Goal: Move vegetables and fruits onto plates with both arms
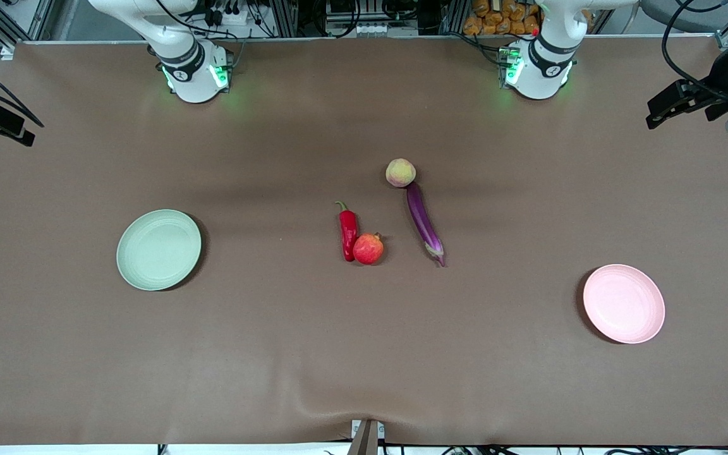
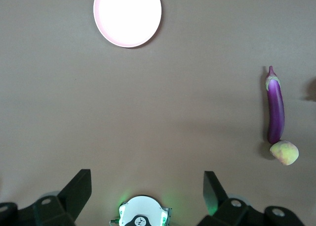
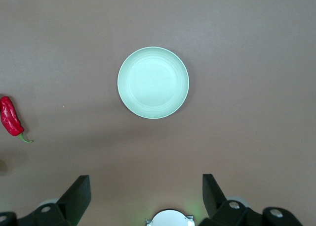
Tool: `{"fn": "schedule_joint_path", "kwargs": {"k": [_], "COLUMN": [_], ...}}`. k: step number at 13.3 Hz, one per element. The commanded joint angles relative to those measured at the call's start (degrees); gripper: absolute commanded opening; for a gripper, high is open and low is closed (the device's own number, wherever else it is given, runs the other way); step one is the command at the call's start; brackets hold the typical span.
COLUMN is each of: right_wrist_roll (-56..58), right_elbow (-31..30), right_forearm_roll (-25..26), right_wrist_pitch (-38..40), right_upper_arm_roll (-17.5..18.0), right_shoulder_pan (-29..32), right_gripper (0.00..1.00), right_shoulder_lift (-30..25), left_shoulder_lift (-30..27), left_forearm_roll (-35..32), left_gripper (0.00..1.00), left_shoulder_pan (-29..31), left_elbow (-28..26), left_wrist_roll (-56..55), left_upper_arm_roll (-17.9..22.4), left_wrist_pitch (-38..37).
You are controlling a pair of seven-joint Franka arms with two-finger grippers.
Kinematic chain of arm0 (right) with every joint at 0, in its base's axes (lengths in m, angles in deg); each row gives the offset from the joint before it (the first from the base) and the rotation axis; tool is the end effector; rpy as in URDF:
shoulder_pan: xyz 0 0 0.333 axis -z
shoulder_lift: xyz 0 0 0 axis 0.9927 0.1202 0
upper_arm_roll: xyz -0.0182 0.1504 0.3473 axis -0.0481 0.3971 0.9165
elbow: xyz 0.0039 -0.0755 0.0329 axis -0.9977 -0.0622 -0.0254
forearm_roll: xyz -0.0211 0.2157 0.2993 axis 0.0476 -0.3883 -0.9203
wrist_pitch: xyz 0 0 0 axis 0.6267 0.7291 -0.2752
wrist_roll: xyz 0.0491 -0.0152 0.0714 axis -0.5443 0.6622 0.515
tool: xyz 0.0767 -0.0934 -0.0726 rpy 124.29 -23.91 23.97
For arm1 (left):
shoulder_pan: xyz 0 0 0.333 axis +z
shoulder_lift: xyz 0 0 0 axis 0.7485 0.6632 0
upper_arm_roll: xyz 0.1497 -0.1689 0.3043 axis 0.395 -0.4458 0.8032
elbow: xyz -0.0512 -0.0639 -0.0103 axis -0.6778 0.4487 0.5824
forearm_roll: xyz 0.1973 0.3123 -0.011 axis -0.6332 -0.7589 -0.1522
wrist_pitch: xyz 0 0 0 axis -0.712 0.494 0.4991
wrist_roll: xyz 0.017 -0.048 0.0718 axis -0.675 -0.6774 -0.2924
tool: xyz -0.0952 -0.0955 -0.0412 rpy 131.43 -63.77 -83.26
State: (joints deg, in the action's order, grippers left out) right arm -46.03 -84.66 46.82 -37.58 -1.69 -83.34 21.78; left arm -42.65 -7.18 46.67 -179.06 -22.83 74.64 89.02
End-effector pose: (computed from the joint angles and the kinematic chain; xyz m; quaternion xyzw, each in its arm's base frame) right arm 0.4926 -0.0405 0.6894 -0.9966 0.0679 0.0437 0.0161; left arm 0.4659 -0.0393 0.6836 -0.9969 -0.0595 0.0454 0.0220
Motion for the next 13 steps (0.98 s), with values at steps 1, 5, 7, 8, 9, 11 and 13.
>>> {"fn": "schedule_joint_path", "kwargs": {"k": [1,5,7,8,9,11,13], "right_wrist_roll": [-0.54,-0.54,-0.54,-0.54,-0.54,-0.54,-0.54], "right_elbow": [-0.05,-0.05,-0.05,-0.05,-0.05,0.3,0.48], "right_forearm_roll": [0.11,-0.24,-0.24,-0.24,-0.24,0.19,0.2], "right_wrist_pitch": [-0.2,-0.2,0.06,0.06,0.06,0.15,0.15], "right_upper_arm_roll": [0.32,0.41,0.41,0.41,0.41,0.41,0.14], "right_shoulder_pan": [0.07,0.33,0.07,0.15,0.24,0.33,0.68], "right_gripper": [1.0,1.0,1.0,1.0,1.0,1.0,1.0], "right_shoulder_lift": [-0.14,-0.06,0.03,0.03,0.03,-0.05,-0.05], "left_shoulder_lift": [0.82,2.48,4.06,5.2,6.26,6.79,7.49], "left_forearm_roll": [-1.06,-0.44,-0.35,-0.35,-0.35,-0.27,-0.18], "left_gripper": [1.0,1.0,1.0,1.0,1.0,1.0,1.0], "left_shoulder_pan": [-0.15,-0.76,-0.76,-0.76,-0.76,-0.76,-0.76], "left_elbow": [1.36,1.01,1.01,0.92,0.49,-3.54,-8.28], "left_wrist_roll": [0.66,-0.57,-0.74,-1.0,-2.22,-6.09,-8.73], "left_upper_arm_roll": [-0.61,-0.88,-2.19,-3.07,-3.86,-6.49,-8.52], "left_wrist_pitch": [-1.29,-1.29,-0.85,-0.5,0.46,5.37,10.9]}}
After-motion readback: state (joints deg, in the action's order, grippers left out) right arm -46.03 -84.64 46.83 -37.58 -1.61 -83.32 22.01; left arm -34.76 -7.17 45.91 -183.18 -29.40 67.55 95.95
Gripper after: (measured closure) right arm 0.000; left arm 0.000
